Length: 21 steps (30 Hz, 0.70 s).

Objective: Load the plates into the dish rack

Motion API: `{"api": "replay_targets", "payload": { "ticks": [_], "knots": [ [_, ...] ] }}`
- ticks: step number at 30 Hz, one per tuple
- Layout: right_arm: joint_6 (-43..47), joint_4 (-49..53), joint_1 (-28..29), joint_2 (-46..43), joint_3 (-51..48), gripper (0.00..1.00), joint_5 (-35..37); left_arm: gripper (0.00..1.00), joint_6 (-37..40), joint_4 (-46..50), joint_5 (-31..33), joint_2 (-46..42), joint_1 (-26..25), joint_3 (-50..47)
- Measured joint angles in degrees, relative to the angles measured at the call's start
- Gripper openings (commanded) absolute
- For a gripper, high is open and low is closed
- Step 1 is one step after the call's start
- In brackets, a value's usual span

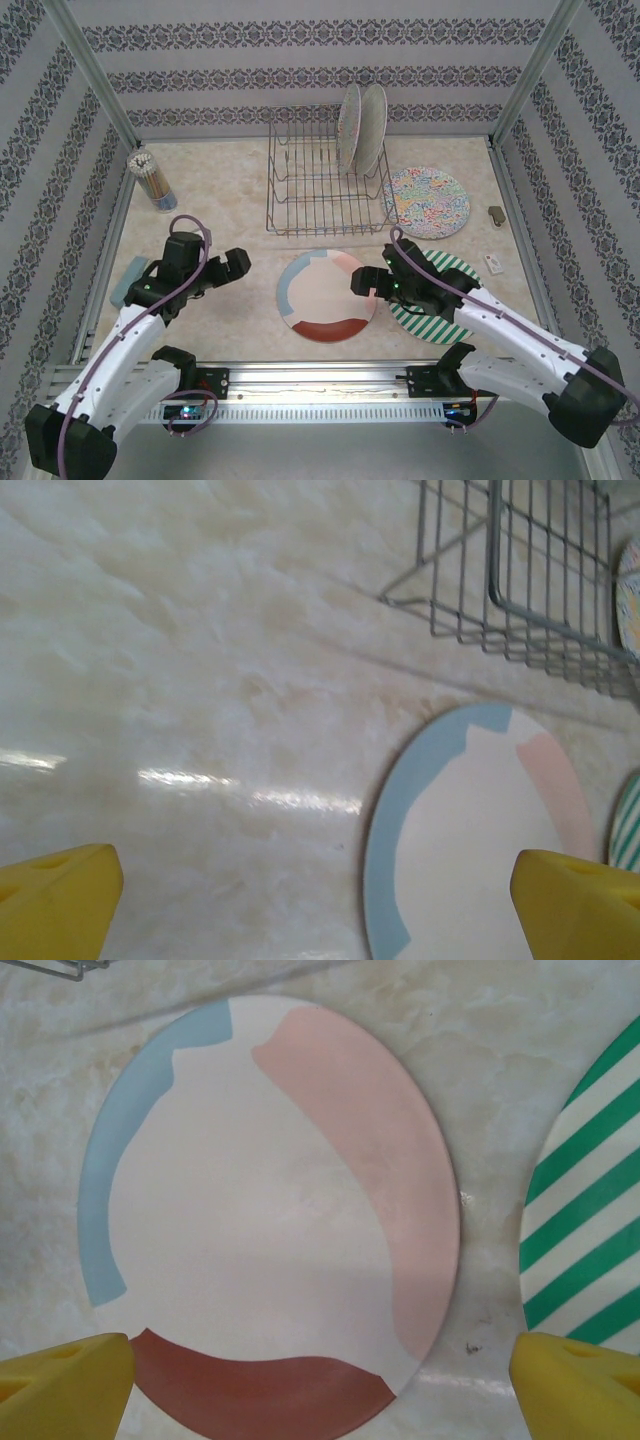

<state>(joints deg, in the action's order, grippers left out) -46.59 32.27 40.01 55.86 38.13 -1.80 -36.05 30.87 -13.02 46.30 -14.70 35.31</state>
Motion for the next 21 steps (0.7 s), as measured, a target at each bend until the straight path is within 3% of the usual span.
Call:
{"api": "replay_targets", "payload": {
  "ticks": [7, 21],
  "knots": [
    [0.0, -4.0, 0.0, 6.3, -1.9, 0.96, 0.0, 1.00, 1.3, -3.9, -6.7, 2.9, -2.3, -3.2],
    [0.8, -9.3, -1.7, 12.4, -1.9, 0.95, 0.4, 1.00, 1.1, -13.9, -7.8, 12.3, -11.6, -3.9]
  ]
}}
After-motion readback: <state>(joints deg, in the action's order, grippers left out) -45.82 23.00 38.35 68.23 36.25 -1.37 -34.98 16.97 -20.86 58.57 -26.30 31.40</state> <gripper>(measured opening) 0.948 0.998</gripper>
